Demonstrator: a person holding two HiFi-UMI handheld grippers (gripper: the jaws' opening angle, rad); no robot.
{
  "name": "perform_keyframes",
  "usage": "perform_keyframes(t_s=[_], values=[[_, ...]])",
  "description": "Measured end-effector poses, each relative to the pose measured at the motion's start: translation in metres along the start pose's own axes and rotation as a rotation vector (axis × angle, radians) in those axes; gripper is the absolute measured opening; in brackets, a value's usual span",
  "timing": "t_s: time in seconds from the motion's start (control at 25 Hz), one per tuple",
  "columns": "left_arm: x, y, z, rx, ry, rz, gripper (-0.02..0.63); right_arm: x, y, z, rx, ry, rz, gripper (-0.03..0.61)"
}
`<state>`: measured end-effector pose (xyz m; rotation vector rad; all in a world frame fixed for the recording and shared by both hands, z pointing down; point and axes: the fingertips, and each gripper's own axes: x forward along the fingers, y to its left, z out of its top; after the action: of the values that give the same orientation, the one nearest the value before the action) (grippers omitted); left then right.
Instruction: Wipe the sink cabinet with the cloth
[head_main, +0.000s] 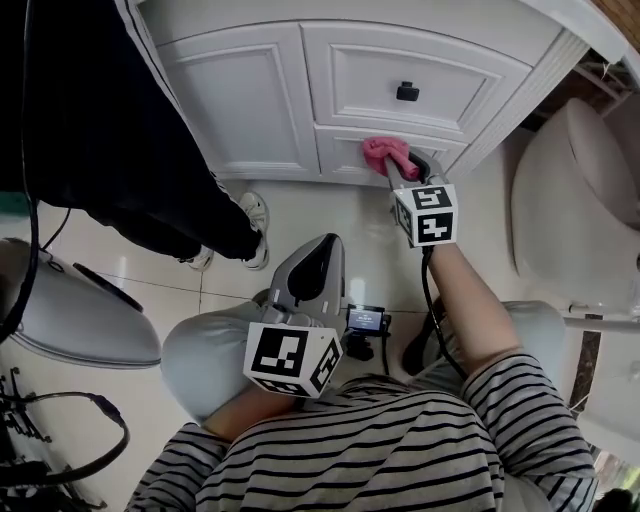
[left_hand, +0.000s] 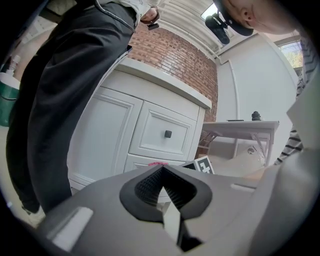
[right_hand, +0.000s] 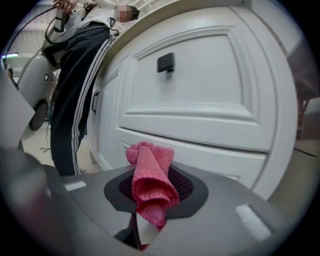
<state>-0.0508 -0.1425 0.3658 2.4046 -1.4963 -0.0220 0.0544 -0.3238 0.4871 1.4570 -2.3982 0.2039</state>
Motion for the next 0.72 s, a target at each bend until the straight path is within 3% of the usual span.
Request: perform_keyframes(t_s=[0.28,0.44,0.56,0.72], values=[[0.003,-0.008,-0.004,0.02,0.017,0.002,-0.006,-0.061,-0.104,-0.032,0.155,0.039,-0.253,0.095],[0.002,-0.008,-0.003,0.014,0.018,0.003,-0.006,-0.087,-0.121,-0.033,0.273,0.023,-0.359,0.092],[0.002,-0.005,-0.002,0.006,0.016,0.006,-0.006,-0.072,-0.066,-0.018,0.357,-0.038,-0.257,0.092],[0.001,0.004,-0.004,-0.01,0.022,0.024,-0.006,-0.007,0.056,-0.013,0.214,-0.023,0.042,0.094]])
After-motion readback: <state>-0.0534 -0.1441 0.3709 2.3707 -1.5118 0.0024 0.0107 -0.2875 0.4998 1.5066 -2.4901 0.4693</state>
